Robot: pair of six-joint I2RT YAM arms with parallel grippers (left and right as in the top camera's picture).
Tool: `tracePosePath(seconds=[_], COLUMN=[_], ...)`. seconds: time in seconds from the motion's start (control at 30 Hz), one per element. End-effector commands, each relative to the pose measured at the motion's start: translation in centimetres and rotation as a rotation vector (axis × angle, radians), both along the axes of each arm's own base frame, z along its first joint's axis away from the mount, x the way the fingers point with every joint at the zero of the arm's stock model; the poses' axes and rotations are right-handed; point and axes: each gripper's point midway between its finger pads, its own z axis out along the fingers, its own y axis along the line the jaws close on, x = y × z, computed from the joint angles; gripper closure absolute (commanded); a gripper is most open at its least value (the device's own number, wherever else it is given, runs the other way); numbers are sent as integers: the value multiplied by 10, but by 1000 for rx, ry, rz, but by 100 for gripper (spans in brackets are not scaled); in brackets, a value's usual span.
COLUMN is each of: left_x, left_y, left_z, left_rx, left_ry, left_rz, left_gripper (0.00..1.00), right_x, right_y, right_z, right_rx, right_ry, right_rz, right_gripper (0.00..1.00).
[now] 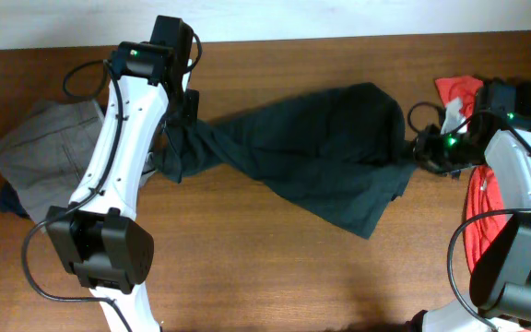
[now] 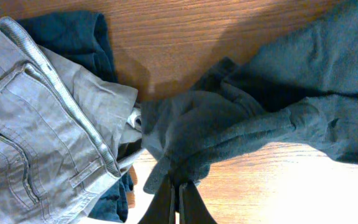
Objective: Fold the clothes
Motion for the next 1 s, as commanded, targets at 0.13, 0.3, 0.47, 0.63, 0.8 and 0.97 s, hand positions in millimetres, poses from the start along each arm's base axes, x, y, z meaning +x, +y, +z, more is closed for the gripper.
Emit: tracePosePath(seconds=[0.13,0.3,0.47,0.63,0.8,0.97], left_x=[0,0,0,-1,-1,-4], left_y=[-1,-1,-1,-1,-1,0], left_z=[6,6,6,5,5,5], left_rx=[-5,-5,-4,-4,-3,-1], left_ry=[-11,-11,-9,-7,-5,5], left_rz=[-19,-19,-19,-19,-20,-20], left_gripper=[100,100,100,100,100,100], right_x=[-55,-72,-75,-83,-77,-58], right_y=[6,22,48,65,74,63], right_z=[-36,-64,-85,-96,-90,-42], right_rx=[-90,-17,72,75,73,43], right_ry=[227,241,175,170,140,61], right_rz=[50,58,93,145,177,179], right_gripper=[53,47,46,51,96,96])
